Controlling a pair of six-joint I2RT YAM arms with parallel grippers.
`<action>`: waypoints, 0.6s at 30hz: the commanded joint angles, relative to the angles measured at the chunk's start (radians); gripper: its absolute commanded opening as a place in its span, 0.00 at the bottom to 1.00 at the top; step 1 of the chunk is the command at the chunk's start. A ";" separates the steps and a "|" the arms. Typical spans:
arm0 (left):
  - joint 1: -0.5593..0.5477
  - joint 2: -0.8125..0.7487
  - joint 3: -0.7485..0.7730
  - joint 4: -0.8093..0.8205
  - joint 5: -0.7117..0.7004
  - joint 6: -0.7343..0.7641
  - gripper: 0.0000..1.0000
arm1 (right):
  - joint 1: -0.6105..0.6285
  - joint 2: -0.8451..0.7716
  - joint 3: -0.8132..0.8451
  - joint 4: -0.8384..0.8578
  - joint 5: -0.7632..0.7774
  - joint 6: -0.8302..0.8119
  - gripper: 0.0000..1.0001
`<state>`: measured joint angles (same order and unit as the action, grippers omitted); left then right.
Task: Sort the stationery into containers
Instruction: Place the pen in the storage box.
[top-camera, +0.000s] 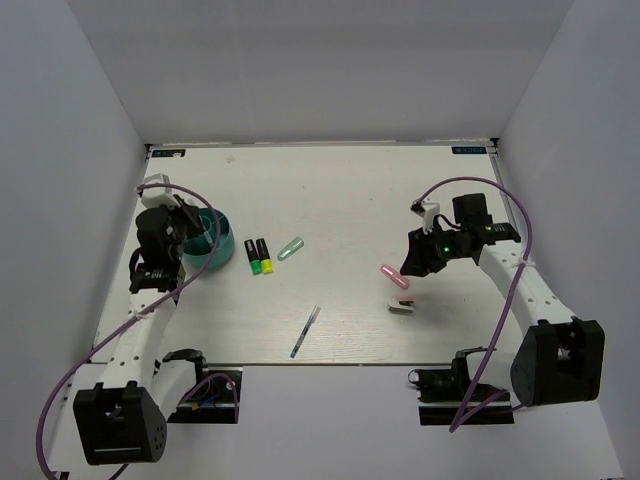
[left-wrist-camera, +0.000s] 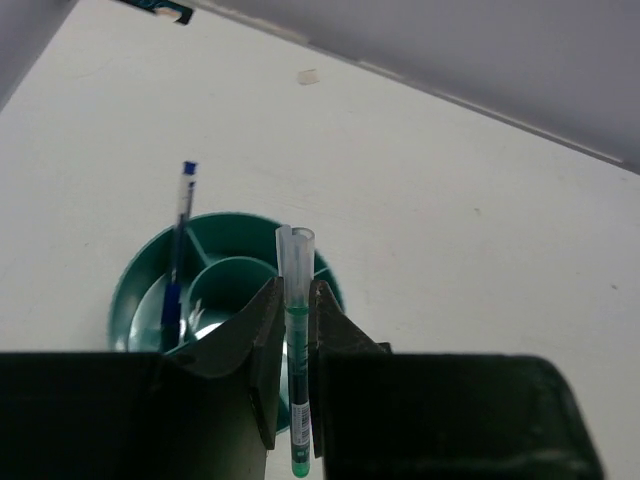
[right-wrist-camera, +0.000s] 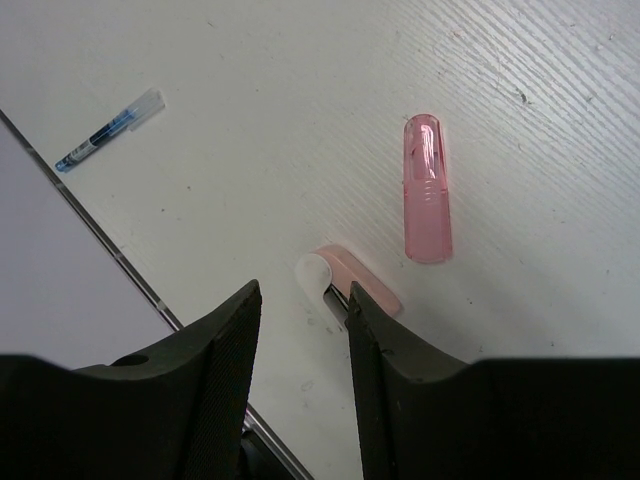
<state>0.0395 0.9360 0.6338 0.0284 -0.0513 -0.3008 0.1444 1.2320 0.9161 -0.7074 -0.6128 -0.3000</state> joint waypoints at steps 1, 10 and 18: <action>0.007 -0.005 0.066 0.005 0.134 0.008 0.00 | -0.002 0.009 0.006 -0.007 -0.019 -0.019 0.44; 0.028 0.026 0.023 0.062 0.174 0.084 0.00 | -0.003 0.008 0.006 -0.012 -0.018 -0.022 0.44; 0.048 0.052 -0.031 0.188 0.174 0.111 0.00 | -0.003 0.011 0.007 -0.010 -0.018 -0.025 0.44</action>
<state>0.0731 0.9867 0.6064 0.1410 0.0975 -0.2127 0.1444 1.2388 0.9161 -0.7078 -0.6128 -0.3046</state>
